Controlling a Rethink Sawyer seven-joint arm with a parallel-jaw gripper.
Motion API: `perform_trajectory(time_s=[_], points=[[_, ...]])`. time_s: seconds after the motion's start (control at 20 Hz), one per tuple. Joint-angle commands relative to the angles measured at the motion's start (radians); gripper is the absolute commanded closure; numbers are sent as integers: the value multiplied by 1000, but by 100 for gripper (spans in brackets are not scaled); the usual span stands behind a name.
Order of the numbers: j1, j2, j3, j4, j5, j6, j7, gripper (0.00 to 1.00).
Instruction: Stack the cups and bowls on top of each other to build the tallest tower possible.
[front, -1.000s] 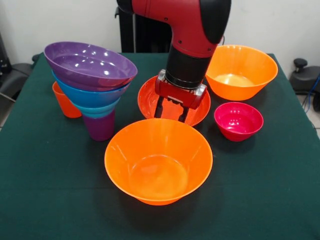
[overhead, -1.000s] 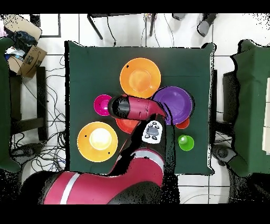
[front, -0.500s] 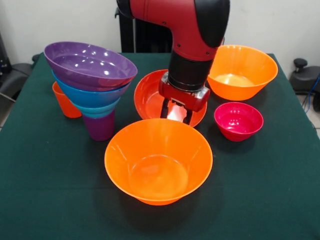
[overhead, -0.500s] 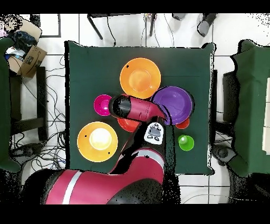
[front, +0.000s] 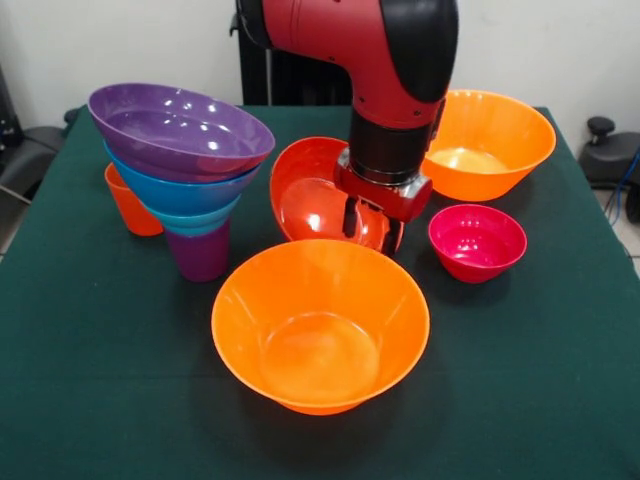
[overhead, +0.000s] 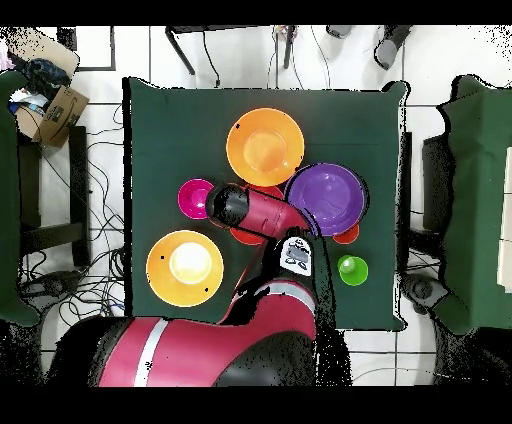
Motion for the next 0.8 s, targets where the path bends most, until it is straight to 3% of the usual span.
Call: perform_trajectory(time_s=[0.05,0.35,0.8], points=[[-7,24,136,93,48,21,172,0],[19,25,97,81,57,49,180,0],[10,5,104,91,59,67,168,0]])
